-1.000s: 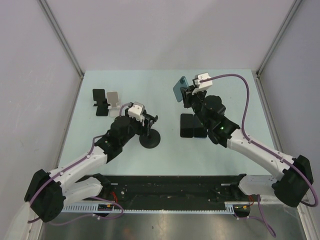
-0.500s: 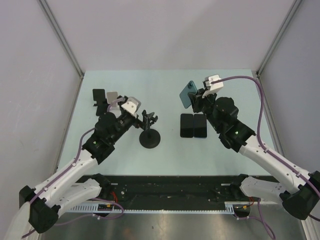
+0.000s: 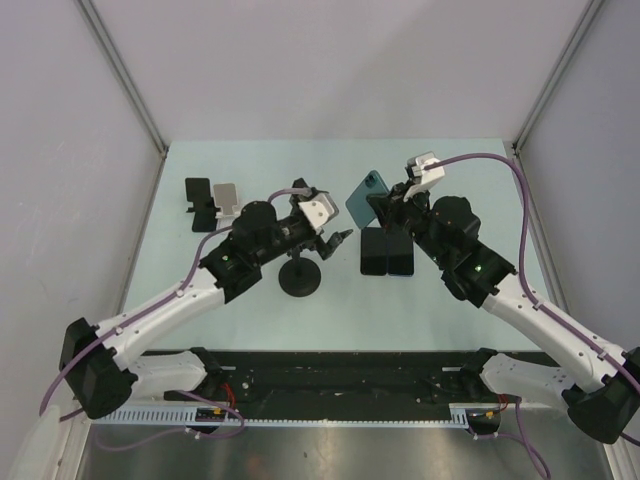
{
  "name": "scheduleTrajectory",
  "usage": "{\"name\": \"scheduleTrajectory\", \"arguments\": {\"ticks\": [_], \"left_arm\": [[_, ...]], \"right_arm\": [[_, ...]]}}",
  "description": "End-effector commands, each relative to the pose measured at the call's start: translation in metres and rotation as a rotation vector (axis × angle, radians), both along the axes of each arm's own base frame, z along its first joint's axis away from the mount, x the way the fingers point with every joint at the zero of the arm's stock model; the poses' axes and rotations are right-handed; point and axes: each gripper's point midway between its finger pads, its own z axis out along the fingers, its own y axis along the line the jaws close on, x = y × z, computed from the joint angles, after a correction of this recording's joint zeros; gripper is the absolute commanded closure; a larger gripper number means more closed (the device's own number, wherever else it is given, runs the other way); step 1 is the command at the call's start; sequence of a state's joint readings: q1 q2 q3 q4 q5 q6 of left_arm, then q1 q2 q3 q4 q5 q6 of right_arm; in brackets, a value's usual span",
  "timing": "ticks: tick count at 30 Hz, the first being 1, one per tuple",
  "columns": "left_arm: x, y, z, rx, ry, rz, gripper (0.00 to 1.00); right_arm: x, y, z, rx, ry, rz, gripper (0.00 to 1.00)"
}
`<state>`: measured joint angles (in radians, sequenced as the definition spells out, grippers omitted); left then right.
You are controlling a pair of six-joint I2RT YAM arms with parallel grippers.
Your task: Remove the phone from the phone stand
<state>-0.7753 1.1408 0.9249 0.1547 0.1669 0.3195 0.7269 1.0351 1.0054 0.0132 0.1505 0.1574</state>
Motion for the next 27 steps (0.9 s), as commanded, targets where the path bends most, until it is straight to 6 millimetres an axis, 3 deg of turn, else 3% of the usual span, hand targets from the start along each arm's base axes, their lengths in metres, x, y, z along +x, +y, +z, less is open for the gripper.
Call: {"name": "scheduleTrajectory", "arguments": {"ticks": [1, 9, 18, 21, 27], "left_arm": [[-0.002, -0.022, 0.026, 0.024, -0.136, -0.092, 0.0], [0.013, -0.041, 0.019, 0.034, -0.123, -0.076, 0.0], [0.02, -0.045, 0.014, 0.015, -0.119, -0.036, 0.02], [0.021, -0.046, 0.012, 0.001, -0.101, -0.028, 0.15], [0.022, -0.042, 0.008, -0.047, -0.051, 0.009, 0.64]], "right_arm": [[-0.014, 0.001, 0.052, 0.121, -0.098, 0.049, 1.0], [-0.022, 0.009, 0.049, 0.13, -0.078, 0.093, 1.0], [-0.027, 0.017, 0.048, 0.136, -0.07, 0.126, 1.0], [-0.028, 0.02, 0.047, 0.133, -0.068, 0.14, 1.0], [-0.029, 0.019, 0.047, 0.126, -0.071, 0.155, 1.0]]}}
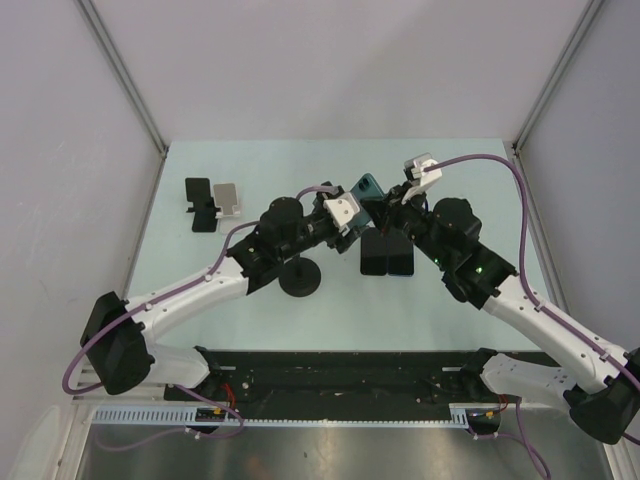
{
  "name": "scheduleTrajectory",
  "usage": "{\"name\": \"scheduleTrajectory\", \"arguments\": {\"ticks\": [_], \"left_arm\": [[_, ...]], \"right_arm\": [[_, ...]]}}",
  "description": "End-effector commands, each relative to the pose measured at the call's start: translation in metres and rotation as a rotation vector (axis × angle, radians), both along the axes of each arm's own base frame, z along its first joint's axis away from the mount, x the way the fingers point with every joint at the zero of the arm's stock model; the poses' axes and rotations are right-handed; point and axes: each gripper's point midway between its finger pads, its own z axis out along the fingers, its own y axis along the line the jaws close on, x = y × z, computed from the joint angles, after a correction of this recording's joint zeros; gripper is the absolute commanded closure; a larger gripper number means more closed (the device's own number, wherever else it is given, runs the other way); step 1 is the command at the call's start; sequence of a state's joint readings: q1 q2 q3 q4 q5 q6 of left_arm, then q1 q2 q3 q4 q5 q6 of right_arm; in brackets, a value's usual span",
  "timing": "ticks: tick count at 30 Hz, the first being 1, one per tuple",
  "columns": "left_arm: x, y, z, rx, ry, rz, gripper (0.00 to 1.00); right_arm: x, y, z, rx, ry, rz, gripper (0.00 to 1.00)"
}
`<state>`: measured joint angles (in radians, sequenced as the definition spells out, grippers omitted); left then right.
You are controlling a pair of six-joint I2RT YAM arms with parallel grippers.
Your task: Remove the phone from the phone stand
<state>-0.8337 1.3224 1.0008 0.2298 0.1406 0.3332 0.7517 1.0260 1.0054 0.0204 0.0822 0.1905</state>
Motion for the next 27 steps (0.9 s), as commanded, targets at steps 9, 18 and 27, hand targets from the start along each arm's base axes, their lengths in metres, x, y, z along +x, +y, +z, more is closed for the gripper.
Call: {"name": "scheduleTrajectory", "arguments": {"ticks": [9, 18, 27], "left_arm": [[0.004, 0.01, 0.018, -0.136, 0.024, 0.045, 1.0], [-0.01, 0.028, 0.03, -0.259, 0.159, -0.127, 0.99], [-0.062, 0.018, 0.067, -0.289, 0.178, -0.446, 0.99]], "right_arm": [[-0.013, -0.01, 0.047, 0.075, -0.113, 0.119, 0.26], [-0.029, -0.028, 0.054, 0.046, -0.165, 0.359, 0.0], [-0.052, -0.028, 0.062, 0.01, -0.286, 0.614, 0.0]]}}
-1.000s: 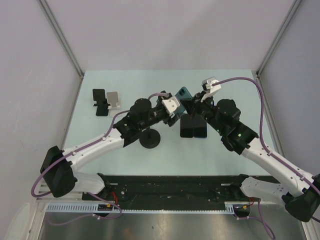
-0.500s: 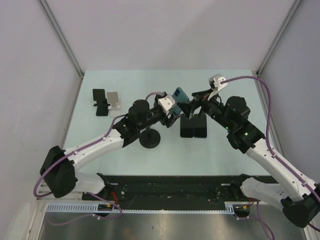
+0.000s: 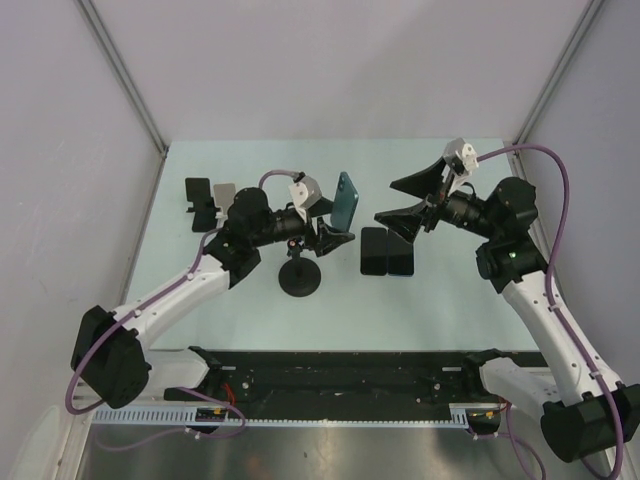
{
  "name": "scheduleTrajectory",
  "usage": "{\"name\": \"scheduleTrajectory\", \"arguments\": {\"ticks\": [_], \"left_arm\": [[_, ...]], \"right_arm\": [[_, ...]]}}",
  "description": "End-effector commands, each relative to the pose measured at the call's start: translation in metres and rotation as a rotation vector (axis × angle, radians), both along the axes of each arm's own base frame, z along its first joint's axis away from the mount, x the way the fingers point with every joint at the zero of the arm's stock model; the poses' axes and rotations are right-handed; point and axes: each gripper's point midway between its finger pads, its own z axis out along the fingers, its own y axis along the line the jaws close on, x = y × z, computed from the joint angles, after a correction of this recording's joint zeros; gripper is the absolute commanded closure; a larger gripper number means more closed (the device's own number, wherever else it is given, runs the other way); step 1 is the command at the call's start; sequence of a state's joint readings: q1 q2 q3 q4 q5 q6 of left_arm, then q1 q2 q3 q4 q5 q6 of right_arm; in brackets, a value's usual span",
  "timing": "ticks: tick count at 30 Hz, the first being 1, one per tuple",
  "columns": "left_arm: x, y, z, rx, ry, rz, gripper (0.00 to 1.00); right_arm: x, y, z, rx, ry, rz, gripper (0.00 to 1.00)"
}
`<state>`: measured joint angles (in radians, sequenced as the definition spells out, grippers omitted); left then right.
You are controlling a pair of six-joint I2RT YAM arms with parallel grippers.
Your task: Remove the phone from the phone stand
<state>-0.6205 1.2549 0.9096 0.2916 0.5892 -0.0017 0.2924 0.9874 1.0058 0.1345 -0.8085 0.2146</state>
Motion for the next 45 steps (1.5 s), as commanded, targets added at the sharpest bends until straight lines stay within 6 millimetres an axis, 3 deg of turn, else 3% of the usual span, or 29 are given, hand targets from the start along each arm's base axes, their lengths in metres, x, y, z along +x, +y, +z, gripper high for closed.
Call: {"name": "scheduleTrajectory", "arguments": {"ticks": [1, 8, 20, 31, 45], "left_arm": [[-0.043, -0.009, 0.071, -0.136, -0.122, -0.224, 1.0], [-0.063, -0.015, 0.089, -0.162, -0.137, -0.333, 1.0], [-0.086, -0.037, 0.093, -0.169, -0.133, -0.455, 0.99], [-0.087, -0.043, 0.092, -0.175, -0.119, -0.467, 1.0], [-0.079, -0.044, 0.087, -0.177, -0.104, -0.425, 1.0]], "right_arm": [[-0.033, 0.011, 0.029, 0.004, -0.157, 0.202, 0.0], [-0.041, 0.019, 0.033, 0.013, -0.199, 0.289, 0.0], [-0.051, 0.031, 0.047, 0.056, -0.258, 0.352, 0.0], [-0.072, 0.04, 0.053, 0.081, -0.241, 0.473, 0.0], [-0.076, 0.046, 0.053, 0.08, -0.217, 0.504, 0.0]]}}
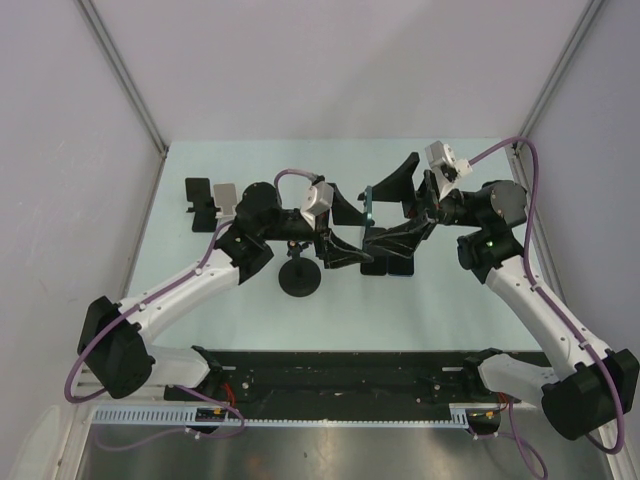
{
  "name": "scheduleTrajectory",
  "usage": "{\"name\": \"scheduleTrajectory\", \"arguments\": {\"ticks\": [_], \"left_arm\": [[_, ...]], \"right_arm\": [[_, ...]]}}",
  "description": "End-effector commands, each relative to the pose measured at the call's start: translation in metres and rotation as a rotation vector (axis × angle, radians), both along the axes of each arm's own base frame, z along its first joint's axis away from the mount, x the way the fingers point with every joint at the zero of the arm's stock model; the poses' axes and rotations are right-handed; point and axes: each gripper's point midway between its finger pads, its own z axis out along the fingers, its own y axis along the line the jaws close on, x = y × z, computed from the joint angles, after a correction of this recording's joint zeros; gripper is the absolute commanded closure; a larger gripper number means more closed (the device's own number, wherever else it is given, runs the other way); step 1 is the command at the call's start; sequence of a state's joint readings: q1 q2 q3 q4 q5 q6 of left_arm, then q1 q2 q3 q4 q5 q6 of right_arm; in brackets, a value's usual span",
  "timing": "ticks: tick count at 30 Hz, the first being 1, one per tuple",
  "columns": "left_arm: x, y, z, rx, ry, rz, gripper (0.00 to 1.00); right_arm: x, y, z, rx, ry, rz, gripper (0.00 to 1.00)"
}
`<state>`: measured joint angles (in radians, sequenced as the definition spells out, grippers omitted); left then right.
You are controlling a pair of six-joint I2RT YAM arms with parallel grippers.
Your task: Remove the phone from the phone stand
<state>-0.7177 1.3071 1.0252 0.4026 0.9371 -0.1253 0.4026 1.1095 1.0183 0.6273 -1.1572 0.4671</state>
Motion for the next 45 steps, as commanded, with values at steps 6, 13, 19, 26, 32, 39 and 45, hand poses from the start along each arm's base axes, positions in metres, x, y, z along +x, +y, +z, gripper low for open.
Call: {"name": "scheduleTrajectory", "arguments": {"ticks": [6, 13, 19, 26, 32, 39, 45], "left_arm": [[0.005, -0.001, 0.037, -0.086, -0.072, 0.036, 1.0], [0.01, -0.002, 0.028, -0.077, -0.06, 0.06, 0.96], [0.018, 0.001, 0.018, -0.067, -0.057, 0.111, 0.68], [0.049, 0.024, 0.017, -0.083, -0.047, 0.312, 0.15], [0.077, 0.063, 0.019, -0.12, -0.044, 0.569, 0.0], [0.107, 0.139, 0.013, -0.153, -0.023, 1.008, 0.0], [0.12, 0.196, -0.007, -0.076, 0.012, 1.313, 0.0]], "right_arm": [[0.0, 0.002, 0.012, 0.009, -0.03, -0.006, 0.07], [0.004, 0.002, 0.01, 0.004, 0.0, -0.015, 0.48], [0.008, -0.005, 0.01, -0.003, 0.022, -0.048, 0.97], [0.027, -0.026, 0.004, -0.023, 0.088, -0.168, 1.0], [0.067, -0.06, -0.017, -0.058, 0.199, -0.397, 1.0], [0.131, -0.116, -0.092, -0.248, 0.504, -0.829, 1.0], [0.169, -0.181, -0.164, -0.499, 0.706, -1.244, 1.0]]}}
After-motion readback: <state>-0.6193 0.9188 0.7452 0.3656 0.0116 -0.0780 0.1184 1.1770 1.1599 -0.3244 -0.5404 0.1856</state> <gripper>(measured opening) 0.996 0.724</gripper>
